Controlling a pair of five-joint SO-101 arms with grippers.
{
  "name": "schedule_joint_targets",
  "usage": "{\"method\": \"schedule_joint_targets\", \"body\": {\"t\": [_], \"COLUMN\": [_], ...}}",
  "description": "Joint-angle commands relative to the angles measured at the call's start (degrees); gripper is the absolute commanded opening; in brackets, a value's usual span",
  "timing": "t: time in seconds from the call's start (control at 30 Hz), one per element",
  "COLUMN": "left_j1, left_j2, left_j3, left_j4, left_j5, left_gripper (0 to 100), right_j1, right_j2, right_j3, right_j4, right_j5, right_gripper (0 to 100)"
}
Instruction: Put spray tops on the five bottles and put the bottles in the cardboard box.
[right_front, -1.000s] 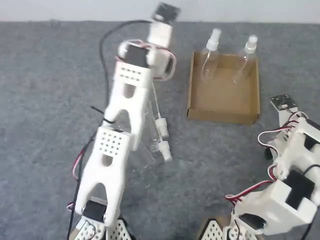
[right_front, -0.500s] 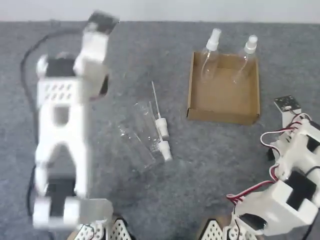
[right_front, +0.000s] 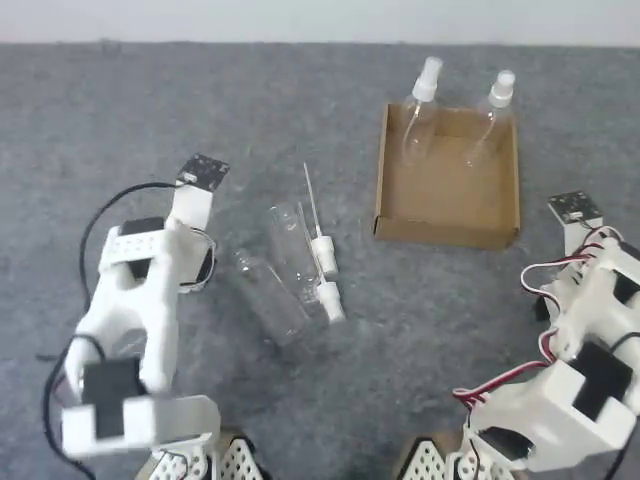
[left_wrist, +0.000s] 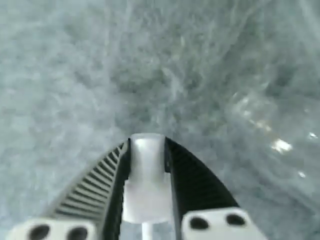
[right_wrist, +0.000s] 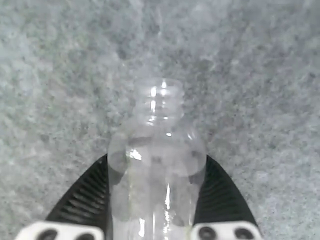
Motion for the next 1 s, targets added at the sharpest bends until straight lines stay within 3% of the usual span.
{"method": "schedule_joint_targets", "body": {"t": [0.0, 0.1, 0.27, 0.43, 0.7, 0.97], "left_j1": [-0.18, -0.18, -0.62, -2.37, -3.96, 0.88], "left_j2": [7.47, 9.14, 9.05, 9.14, 9.85, 9.85], "left_j3": [-7.08, -9.45, -16.57, -19.82, -15.43, -10.59], "left_j4": [-1.49, 0.09, 10.02, 18.11, 9.58, 5.19], "left_j5": [-0.97, -1.05, -1.41, -6.15, -6.86, -6.42], "left_gripper": [14, 17, 17, 17, 17, 16], "right_j1": [0.57, 0.75, 0.57, 0.57, 0.4, 0.31], "right_j2": [-0.4, -0.4, -0.4, -0.4, -0.4, -0.84], "right_j3": [-0.18, -0.18, -0.18, -0.18, 2.2, 2.2], "right_j4": [0.04, 0.04, -0.04, -0.13, -0.4, -0.4], "right_j5": [0.62, 0.62, 0.62, 1.93, 5.36, 5.1], "right_gripper": [6.9, 6.9, 6.9, 6.9, 6.9, 6.9]}}
